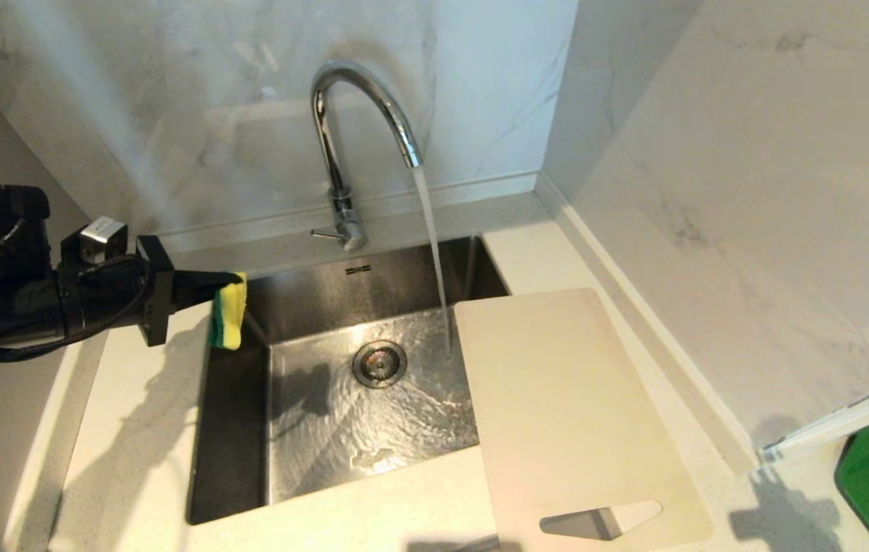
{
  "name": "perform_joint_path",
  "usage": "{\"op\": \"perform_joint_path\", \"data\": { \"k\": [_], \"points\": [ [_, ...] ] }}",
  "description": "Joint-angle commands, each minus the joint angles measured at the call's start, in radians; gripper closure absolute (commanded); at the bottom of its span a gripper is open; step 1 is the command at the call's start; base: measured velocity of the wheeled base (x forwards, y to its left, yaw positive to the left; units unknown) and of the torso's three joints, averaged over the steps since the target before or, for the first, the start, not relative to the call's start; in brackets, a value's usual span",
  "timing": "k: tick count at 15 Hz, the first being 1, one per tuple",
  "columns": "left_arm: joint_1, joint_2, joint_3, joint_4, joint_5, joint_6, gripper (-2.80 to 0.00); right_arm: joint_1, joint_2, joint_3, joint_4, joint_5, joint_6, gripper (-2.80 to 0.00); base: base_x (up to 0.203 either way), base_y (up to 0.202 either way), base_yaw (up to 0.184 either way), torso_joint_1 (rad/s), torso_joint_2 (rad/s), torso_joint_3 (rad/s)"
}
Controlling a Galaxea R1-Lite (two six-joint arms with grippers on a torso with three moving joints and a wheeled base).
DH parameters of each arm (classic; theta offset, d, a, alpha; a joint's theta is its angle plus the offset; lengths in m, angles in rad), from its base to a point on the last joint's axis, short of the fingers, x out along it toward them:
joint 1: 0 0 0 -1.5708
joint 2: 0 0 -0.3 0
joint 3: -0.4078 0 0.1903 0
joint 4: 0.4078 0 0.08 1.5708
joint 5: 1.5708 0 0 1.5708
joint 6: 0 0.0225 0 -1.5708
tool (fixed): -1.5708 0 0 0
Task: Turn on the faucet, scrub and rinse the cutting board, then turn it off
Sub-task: Put down the cleaning cloth
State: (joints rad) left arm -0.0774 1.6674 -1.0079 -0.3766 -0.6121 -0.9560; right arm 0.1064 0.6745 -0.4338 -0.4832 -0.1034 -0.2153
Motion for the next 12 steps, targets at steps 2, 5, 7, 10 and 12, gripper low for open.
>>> {"op": "perform_joint_path", "data": {
  "k": [2,5,7,10,12],
  "points": [
    [-0.018,-0.001,0.005,-0.002,-0.003,-0.006,0.0,-0.115,-0.118,0.129,0.0,0.0,-0.007,0.0,0.0,0.0,0.0,0.0,0.0,0.0],
    [-0.031,-0.006,0.012,-0.002,-0.001,-0.004,0.0,-0.16,-0.202,0.226,0.0,-0.001,-0.033,0.0,0.0,0.0,0.0,0.0,0.0,0.0],
    [-0.032,0.0,0.012,-0.002,-0.001,-0.007,0.0,-0.214,-0.254,0.279,0.003,0.002,-0.04,0.0,0.0,0.0,0.0,0.0,0.0,0.0],
    [-0.048,0.0,0.021,-0.002,-0.001,-0.007,0.0,-0.235,-0.339,0.362,0.035,0.005,-0.038,0.0,0.0,0.0,0.0,0.0,0.0,0.0],
    [-0.05,-0.005,0.022,-0.002,-0.001,-0.006,0.0,-0.235,-0.382,0.429,0.045,0.007,-0.031,0.0,0.0,0.0,0.0,0.0,0.0,0.0]
  ]
}}
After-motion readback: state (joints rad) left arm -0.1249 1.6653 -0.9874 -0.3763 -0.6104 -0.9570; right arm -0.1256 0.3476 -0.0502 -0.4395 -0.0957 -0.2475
